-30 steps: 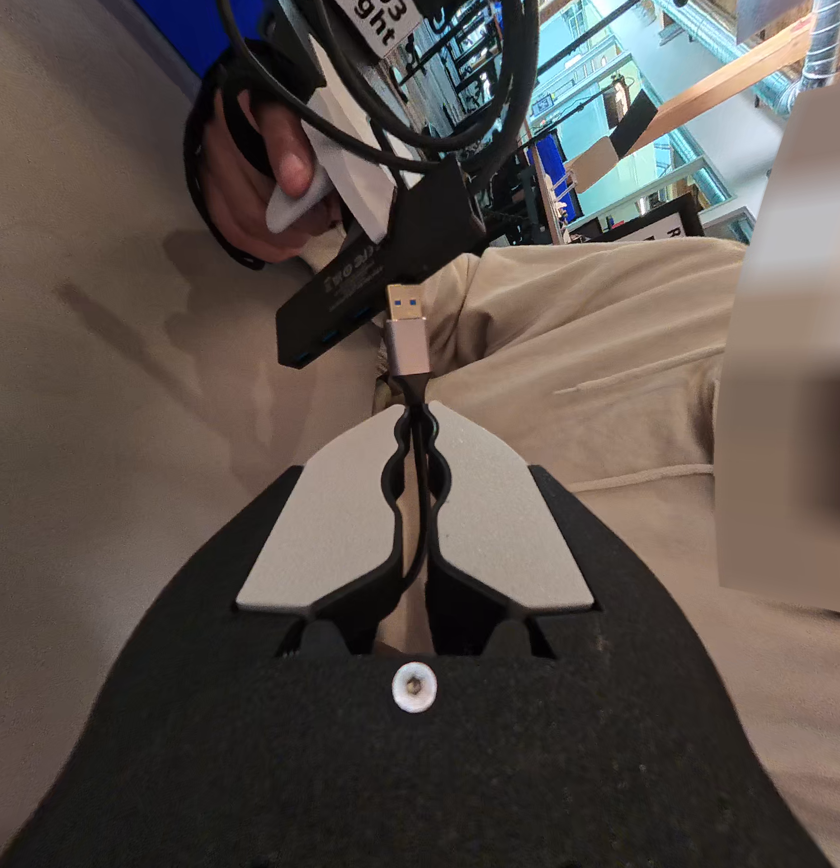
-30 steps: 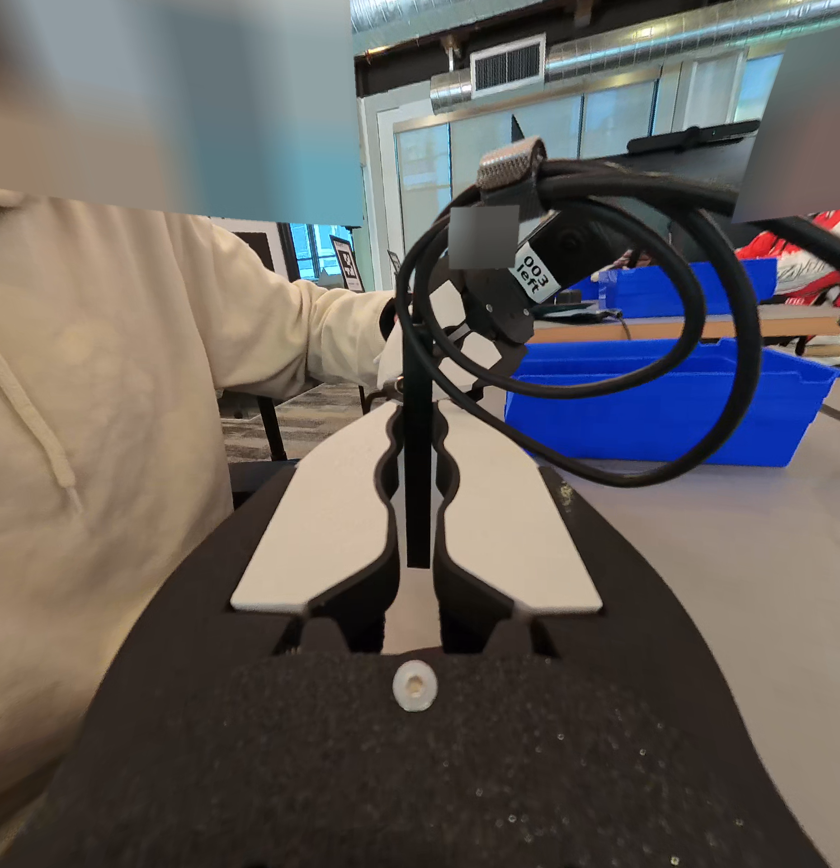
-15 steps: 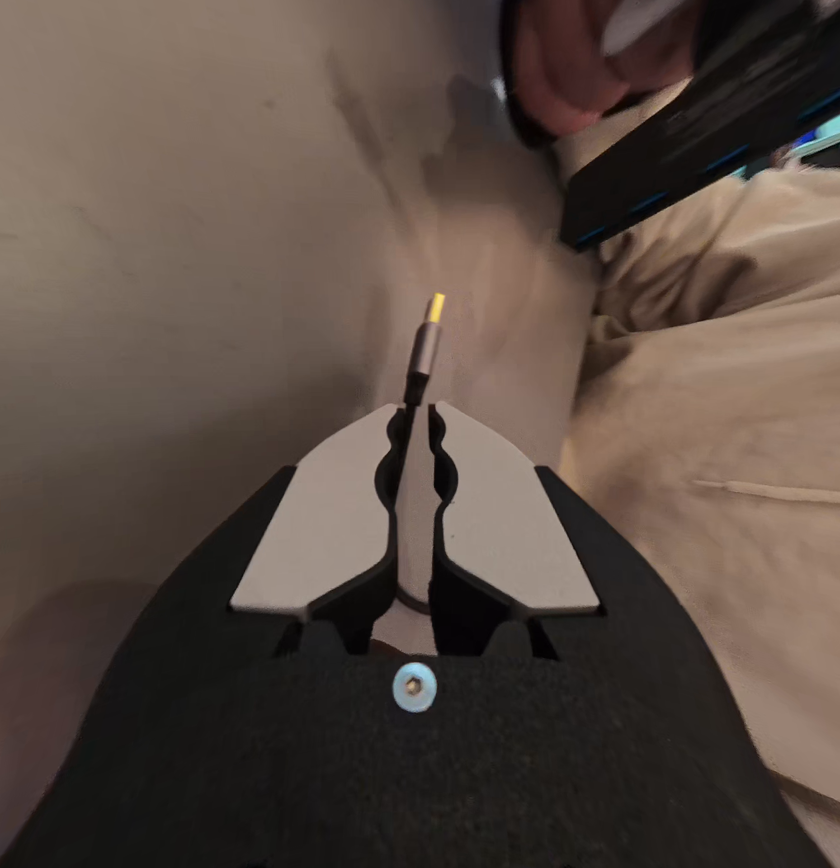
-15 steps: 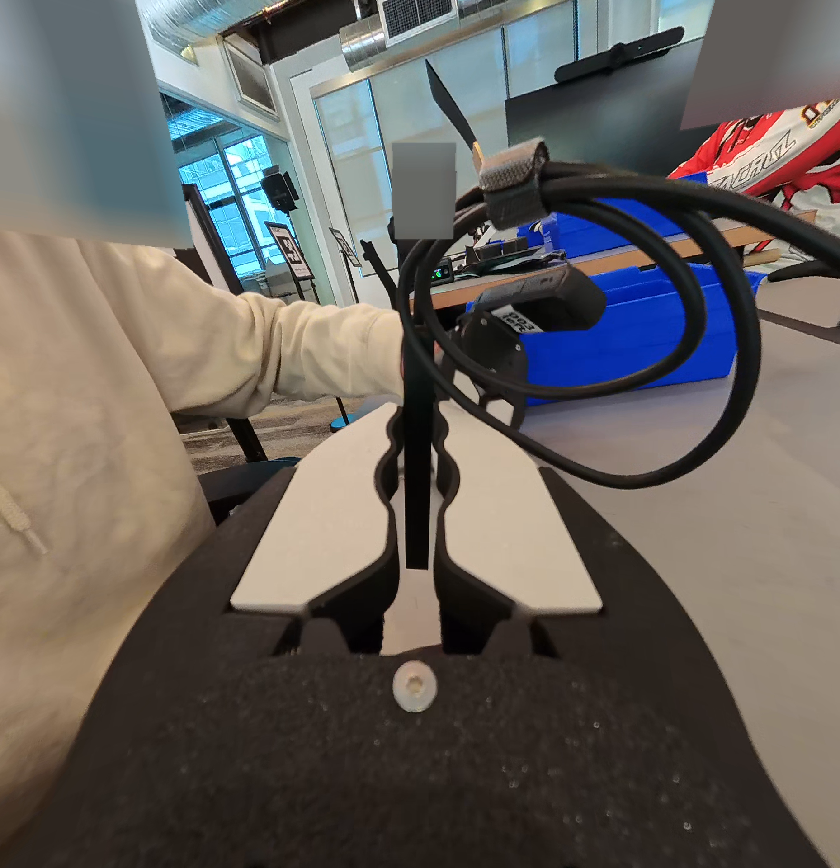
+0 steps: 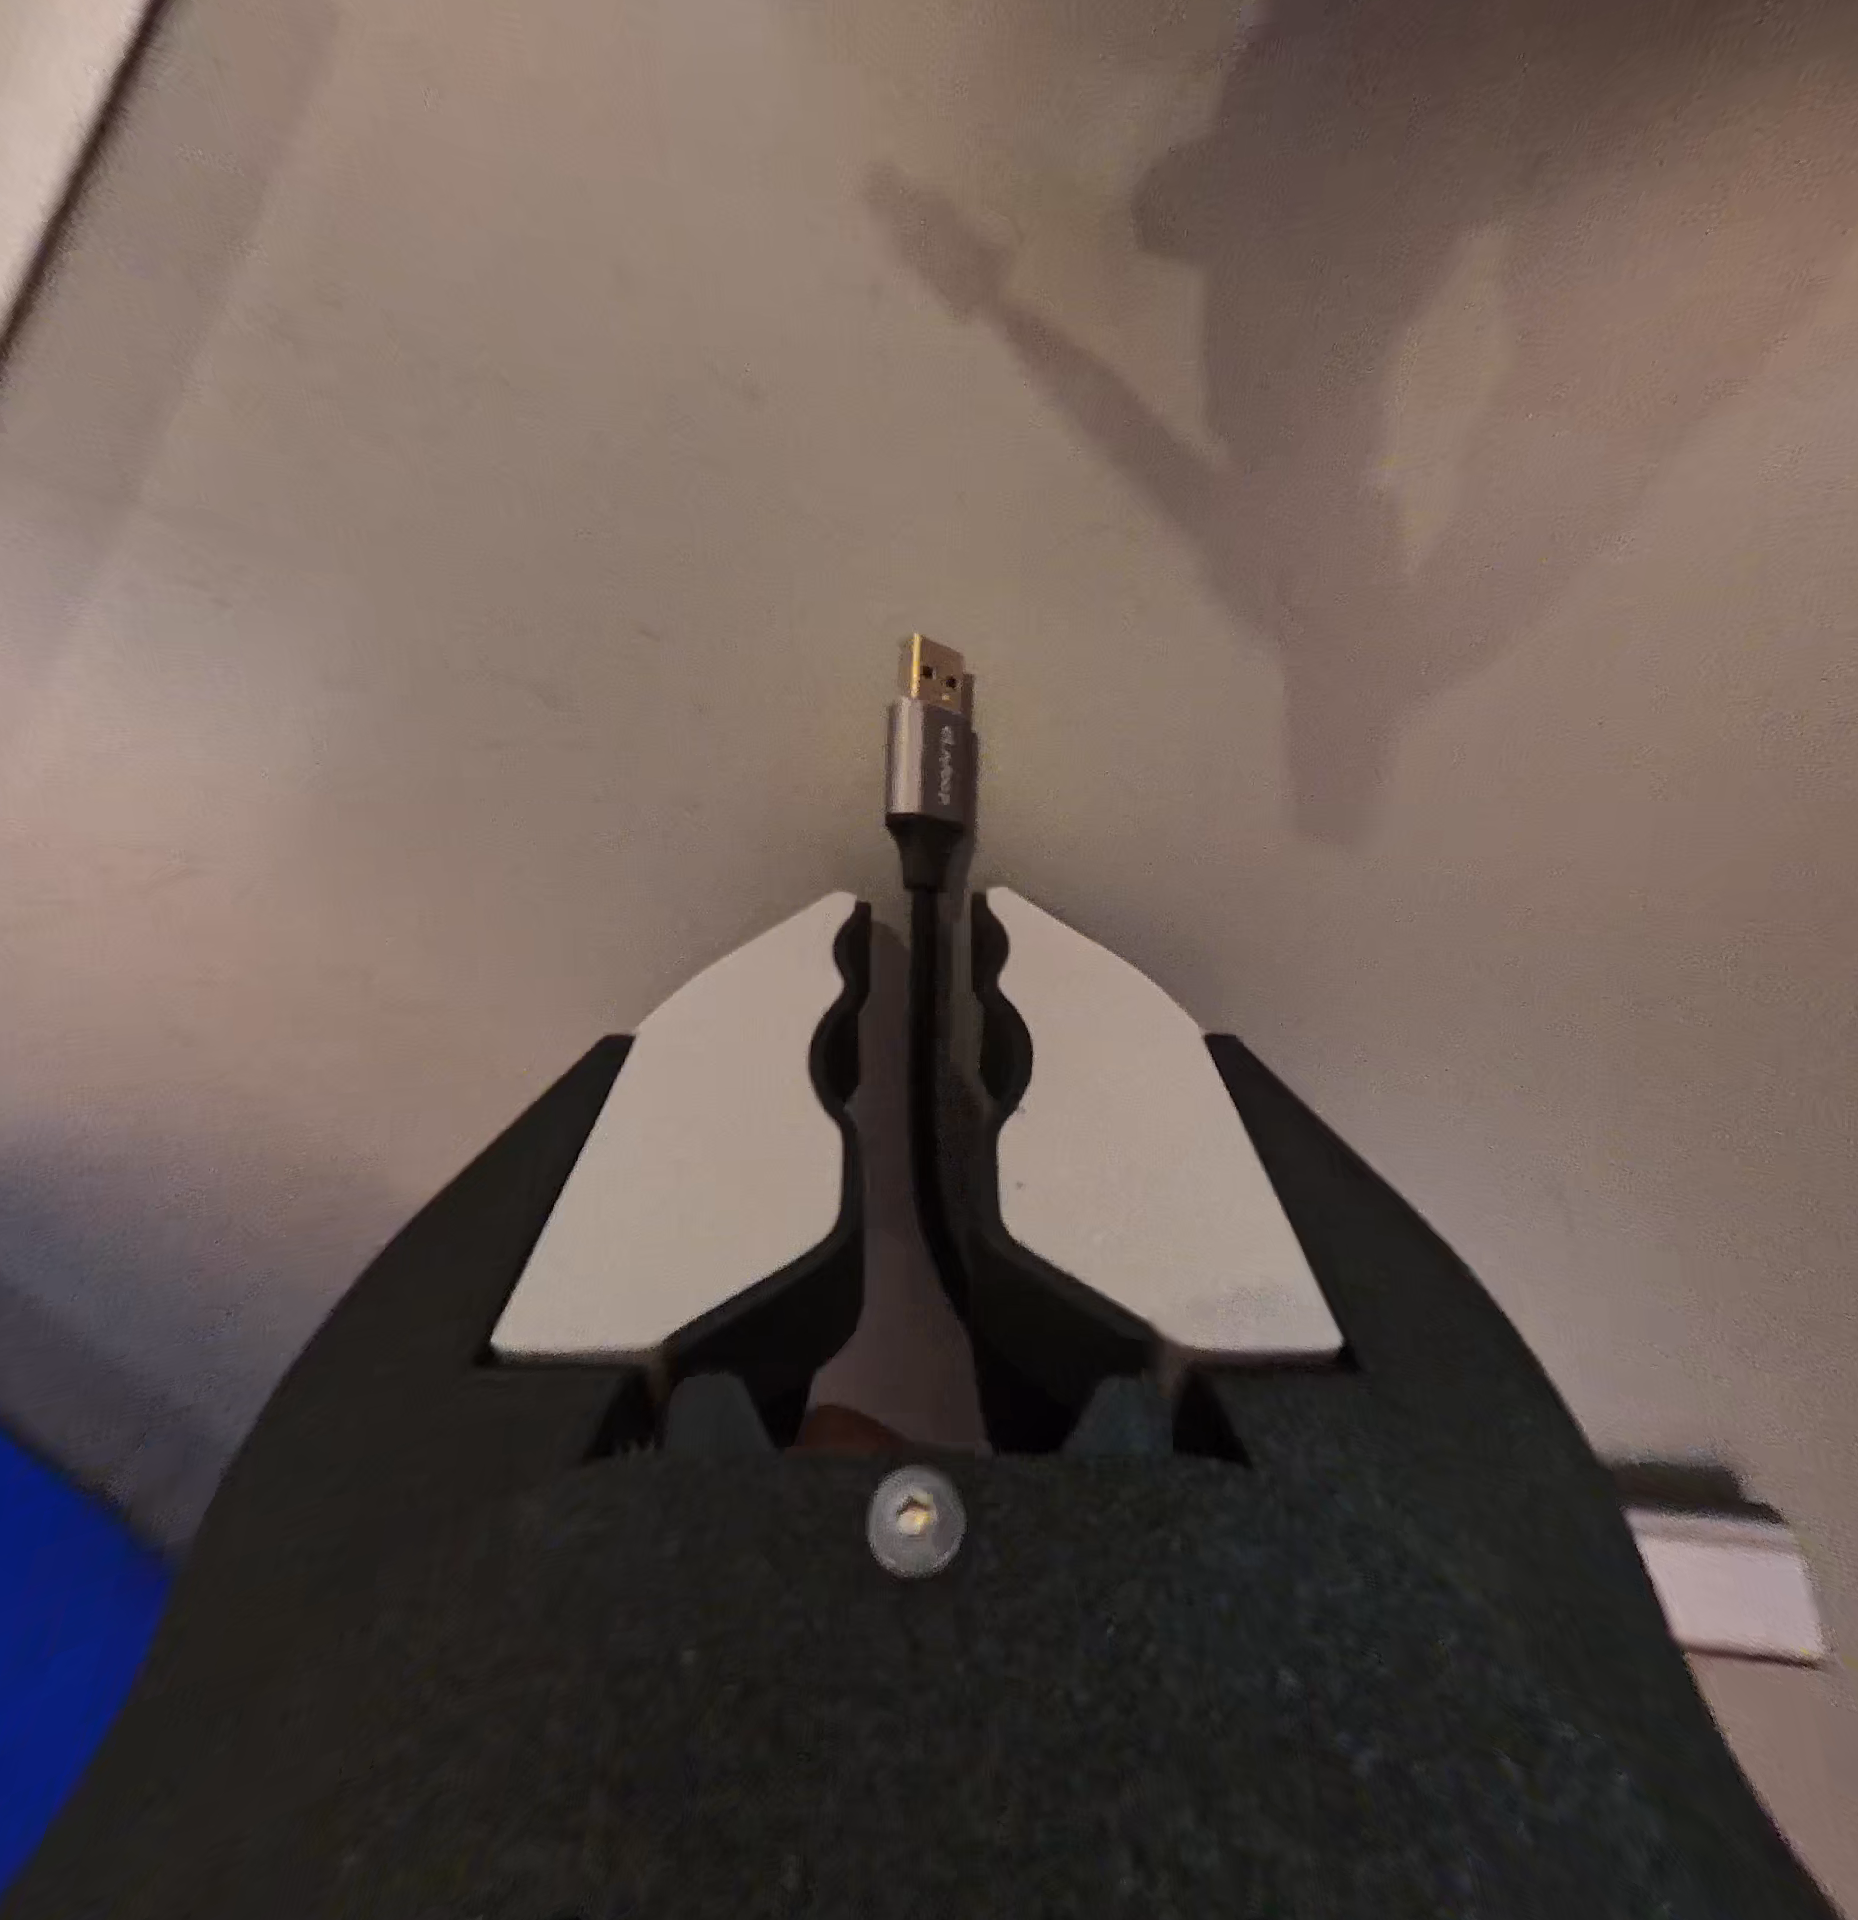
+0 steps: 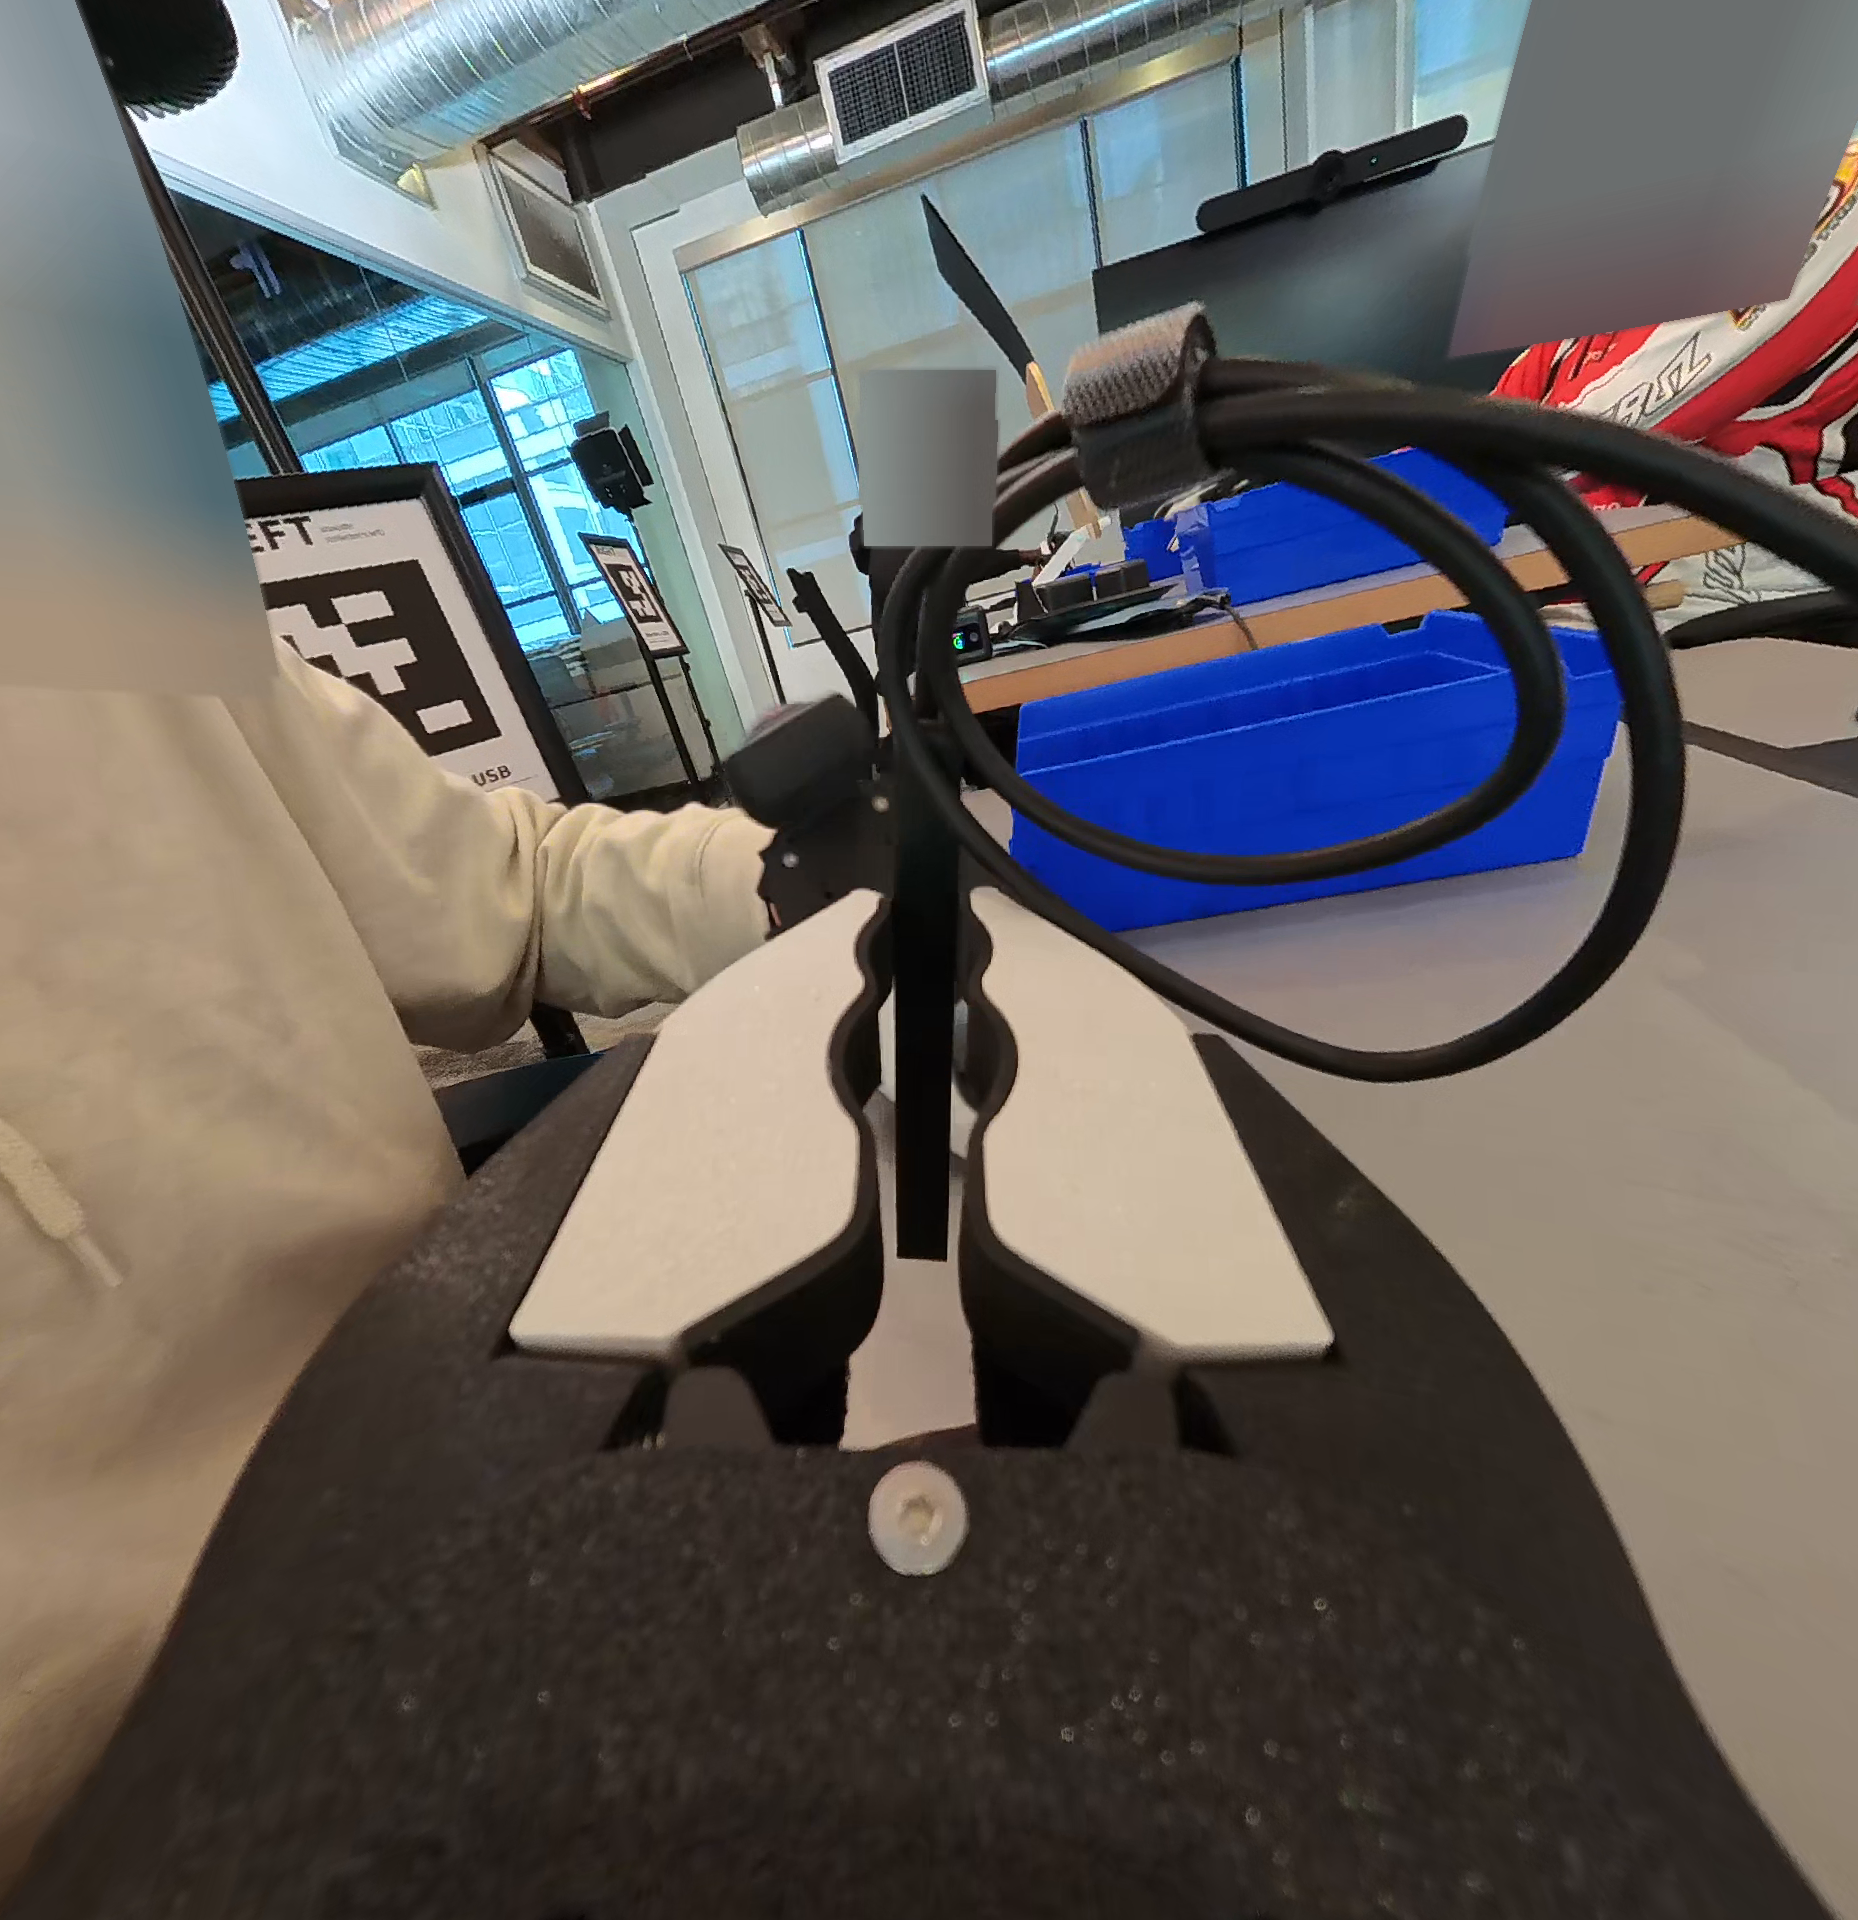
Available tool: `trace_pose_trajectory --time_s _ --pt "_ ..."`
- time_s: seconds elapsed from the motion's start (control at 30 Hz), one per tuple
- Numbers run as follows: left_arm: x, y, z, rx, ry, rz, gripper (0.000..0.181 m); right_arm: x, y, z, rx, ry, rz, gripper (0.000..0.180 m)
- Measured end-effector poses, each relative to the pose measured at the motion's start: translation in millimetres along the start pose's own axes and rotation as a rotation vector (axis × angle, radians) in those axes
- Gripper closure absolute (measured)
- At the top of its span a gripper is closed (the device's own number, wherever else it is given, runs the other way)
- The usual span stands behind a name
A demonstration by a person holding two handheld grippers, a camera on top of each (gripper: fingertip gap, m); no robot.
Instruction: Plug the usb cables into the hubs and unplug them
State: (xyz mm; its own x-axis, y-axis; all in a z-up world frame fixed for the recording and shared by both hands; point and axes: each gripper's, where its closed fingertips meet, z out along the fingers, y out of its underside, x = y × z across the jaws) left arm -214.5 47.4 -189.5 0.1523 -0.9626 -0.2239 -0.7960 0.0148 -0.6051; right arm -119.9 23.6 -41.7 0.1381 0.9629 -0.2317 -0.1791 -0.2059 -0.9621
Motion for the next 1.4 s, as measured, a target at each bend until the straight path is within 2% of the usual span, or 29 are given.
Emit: trace_pose_trajectory --time_s 0.1,0.27,0.47,0.63,0.9,1.4 --pt "10 -1 2 0.020 0.111 -0.093 0.175 0 1 0 -0.005 0.001 0.002 0.169" --pt "2 -1 -1 0.006 0.096 -0.117 0.177 8 5 -1 -0.022 0.032 0.008 0.169" --pt "2 -45 -49 0.126 0.210 -0.153 0.177 13 19 4 -0.098 0.080 -0.044 0.169" --pt "-2 -71 -73 0.139 0.150 -0.053 0.177 2 18 11 -0.066 -0.006 0.057 0.169" --pt "9 -82 -72 0.121 0.137 0.028 0.177 -2 17 12 -0.055 -0.052 0.122 0.169" --pt "12 -75 -66 0.078 0.190 0.034 0.177 -4 29 14 -0.143 -0.031 0.038 0.169"
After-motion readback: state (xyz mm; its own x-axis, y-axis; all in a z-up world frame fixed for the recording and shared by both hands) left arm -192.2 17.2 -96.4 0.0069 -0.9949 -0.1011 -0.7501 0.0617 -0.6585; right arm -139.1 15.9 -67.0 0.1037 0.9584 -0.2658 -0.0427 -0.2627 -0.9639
